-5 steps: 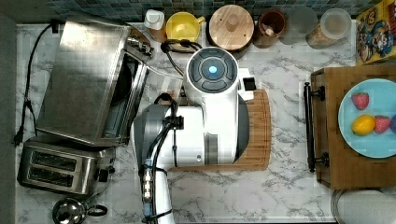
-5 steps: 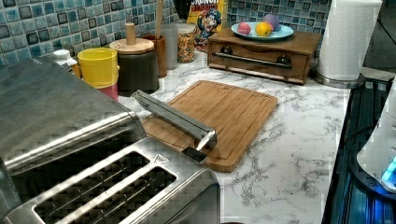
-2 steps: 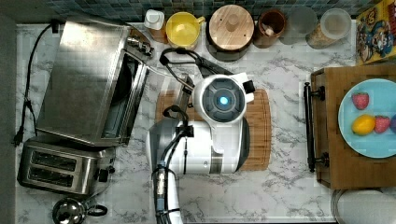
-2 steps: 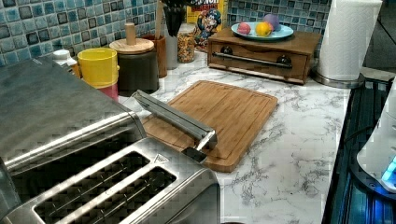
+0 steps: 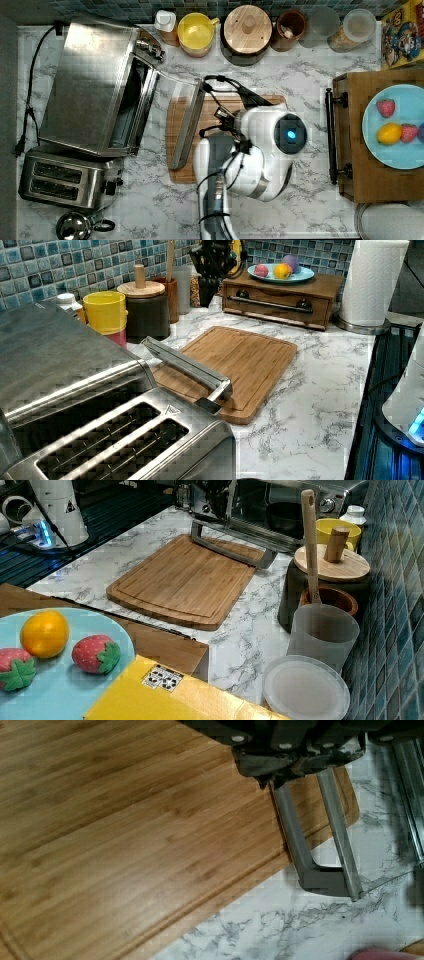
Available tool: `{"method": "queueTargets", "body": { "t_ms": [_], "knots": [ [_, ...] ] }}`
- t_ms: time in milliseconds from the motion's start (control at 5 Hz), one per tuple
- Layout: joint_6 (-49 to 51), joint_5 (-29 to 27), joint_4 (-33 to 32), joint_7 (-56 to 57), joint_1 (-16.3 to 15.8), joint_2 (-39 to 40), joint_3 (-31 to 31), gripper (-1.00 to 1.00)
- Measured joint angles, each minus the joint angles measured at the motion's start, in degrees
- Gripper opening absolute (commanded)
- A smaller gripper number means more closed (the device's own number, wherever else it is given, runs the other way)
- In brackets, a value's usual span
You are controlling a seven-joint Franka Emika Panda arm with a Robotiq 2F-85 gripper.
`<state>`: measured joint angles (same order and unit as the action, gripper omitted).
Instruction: Close the oven.
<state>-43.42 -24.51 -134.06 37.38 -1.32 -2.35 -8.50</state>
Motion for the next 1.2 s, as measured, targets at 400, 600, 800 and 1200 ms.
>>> {"method": "queueTargets", "body": {
  "t_ms": [400, 600, 800, 1200],
  "knots": [
    [-4.22, -24.2, -10.52, 25.35, 1.12, -1.56, -2.6, -1.0],
    [-4.42, -30.66, -11.53, 34.91, 0.93, 0.22, -3.46, -1.0],
    [-6.29, -34.97, -11.41, 41.85, 1.06, 3.12, -2.63, -1.0],
    [-9.71, -46.27, -11.64, 45.1, 0.07, 8.58, -0.22, -1.0]
  ]
}}
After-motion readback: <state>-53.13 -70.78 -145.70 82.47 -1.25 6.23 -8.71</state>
